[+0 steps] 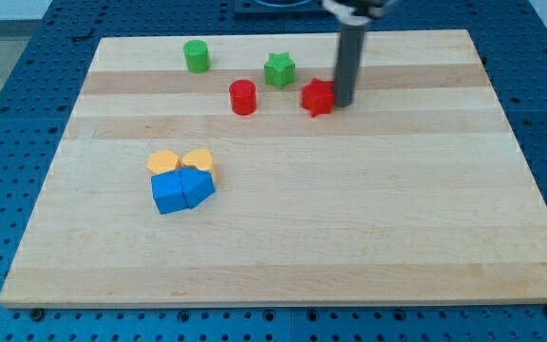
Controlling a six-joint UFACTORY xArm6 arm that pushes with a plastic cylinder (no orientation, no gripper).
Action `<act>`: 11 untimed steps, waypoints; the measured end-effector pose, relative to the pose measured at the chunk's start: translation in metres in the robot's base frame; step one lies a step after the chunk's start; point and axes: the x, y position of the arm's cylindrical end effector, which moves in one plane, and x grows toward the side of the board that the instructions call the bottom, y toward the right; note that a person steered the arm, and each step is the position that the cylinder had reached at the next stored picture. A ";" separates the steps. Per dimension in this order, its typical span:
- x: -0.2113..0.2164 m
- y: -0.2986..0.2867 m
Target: Push the green star towards the top of the red star
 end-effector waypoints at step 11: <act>-0.069 -0.063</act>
